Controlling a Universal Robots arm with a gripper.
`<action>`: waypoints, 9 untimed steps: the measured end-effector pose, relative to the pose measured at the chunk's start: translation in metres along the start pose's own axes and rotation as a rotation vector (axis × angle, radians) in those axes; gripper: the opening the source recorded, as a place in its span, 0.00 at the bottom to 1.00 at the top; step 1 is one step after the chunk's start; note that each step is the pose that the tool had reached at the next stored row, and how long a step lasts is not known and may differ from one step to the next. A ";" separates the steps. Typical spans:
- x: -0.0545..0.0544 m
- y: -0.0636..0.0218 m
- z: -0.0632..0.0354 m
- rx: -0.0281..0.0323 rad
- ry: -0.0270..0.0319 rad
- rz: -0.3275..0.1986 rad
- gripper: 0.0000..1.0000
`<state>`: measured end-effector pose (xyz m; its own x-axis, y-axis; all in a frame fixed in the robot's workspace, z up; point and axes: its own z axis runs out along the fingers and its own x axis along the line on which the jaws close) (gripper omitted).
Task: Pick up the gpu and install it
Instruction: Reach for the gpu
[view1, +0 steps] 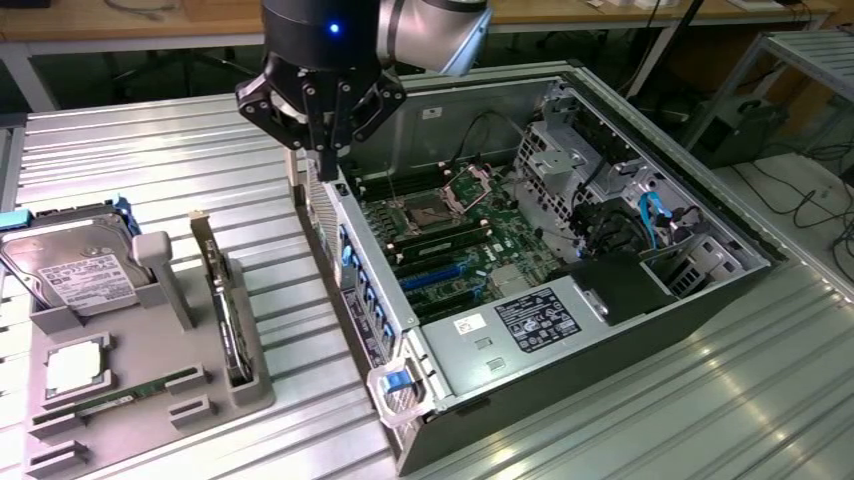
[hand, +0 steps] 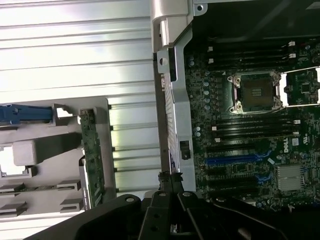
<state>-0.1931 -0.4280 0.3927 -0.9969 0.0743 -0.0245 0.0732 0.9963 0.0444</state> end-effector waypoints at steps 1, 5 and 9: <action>0.001 -0.0002 -0.0001 0.0001 0.0000 0.000 0.11; 0.003 -0.0012 -0.0001 0.0000 0.0000 0.000 0.11; 0.005 -0.0022 -0.0002 0.0001 0.0000 0.000 0.11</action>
<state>-0.1986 -0.4299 0.3926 -0.9969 0.0742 -0.0244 0.0731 0.9963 0.0443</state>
